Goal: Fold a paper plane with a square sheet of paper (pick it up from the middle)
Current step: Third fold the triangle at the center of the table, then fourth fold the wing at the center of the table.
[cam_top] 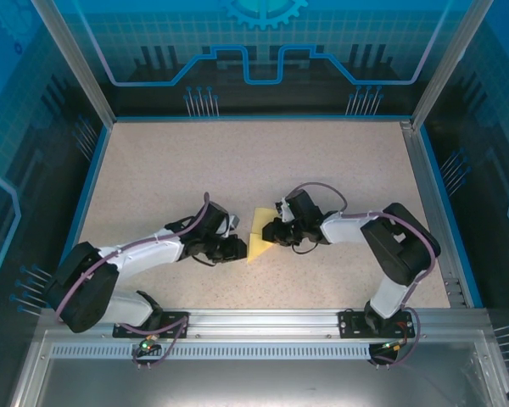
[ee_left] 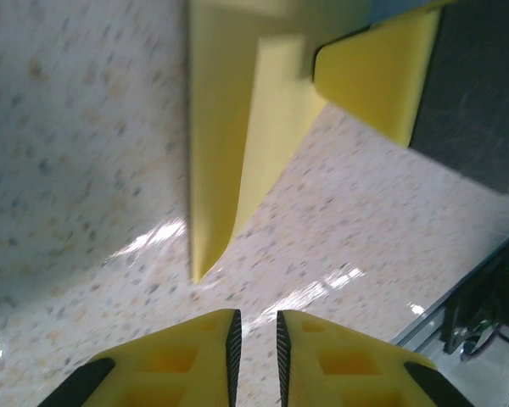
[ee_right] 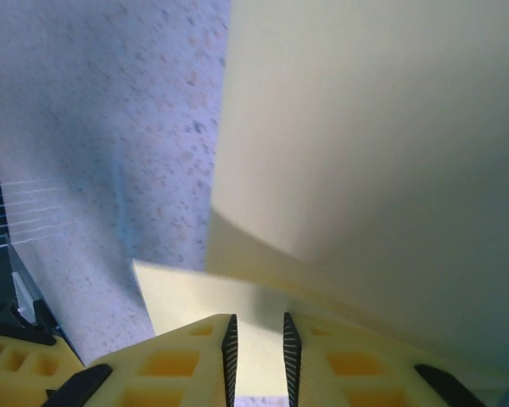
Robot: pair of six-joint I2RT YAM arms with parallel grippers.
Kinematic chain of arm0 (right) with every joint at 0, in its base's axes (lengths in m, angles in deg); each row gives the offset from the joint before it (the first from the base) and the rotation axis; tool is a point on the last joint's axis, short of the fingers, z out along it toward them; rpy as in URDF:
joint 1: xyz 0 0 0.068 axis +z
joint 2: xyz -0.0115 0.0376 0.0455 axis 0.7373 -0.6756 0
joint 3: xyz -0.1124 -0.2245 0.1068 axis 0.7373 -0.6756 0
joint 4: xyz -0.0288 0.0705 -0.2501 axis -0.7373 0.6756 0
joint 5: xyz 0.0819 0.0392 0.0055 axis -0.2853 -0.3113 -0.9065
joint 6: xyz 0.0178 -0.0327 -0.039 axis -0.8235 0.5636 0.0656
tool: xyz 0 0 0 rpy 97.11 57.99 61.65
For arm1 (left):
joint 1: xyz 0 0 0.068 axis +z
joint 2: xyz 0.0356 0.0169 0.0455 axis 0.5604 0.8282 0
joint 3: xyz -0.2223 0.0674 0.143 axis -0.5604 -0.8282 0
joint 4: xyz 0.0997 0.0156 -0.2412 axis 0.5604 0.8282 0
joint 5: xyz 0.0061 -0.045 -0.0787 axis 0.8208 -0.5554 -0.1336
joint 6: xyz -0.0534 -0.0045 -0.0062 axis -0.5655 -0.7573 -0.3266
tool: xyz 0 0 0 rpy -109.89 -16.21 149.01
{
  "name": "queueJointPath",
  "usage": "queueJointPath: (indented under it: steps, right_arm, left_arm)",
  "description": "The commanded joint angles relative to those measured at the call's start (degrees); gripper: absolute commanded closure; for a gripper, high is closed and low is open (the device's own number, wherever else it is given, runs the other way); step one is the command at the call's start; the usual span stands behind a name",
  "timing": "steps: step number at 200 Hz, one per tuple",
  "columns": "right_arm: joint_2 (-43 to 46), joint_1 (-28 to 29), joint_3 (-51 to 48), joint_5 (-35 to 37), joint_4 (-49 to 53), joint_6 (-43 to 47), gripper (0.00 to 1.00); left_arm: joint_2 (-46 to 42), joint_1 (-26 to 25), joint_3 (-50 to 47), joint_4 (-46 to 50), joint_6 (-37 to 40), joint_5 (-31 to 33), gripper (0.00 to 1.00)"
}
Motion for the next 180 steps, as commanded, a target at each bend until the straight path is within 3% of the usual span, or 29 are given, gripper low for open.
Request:
queueJointPath:
  steps: [1, 56, 180]
  right_arm:
    - [5.55, -2.22, 0.92, 2.66, 4.83, 1.76, 0.69]
    - [9.91, -5.14, -4.52, 3.73, 6.14, 1.17, 0.59]
    - [2.05, -3.21, -3.7, -0.27, -0.16, -2.14, 0.52]
  left_arm:
    - [0.91, 0.56, 4.14, 0.6, 1.91, 0.83, 0.76]
    - [9.35, 0.55, 9.41, -1.22, 4.56, 0.15, 0.76]
    - [17.35, 0.57, 12.64, 1.3, 8.5, 7.19, 0.8]
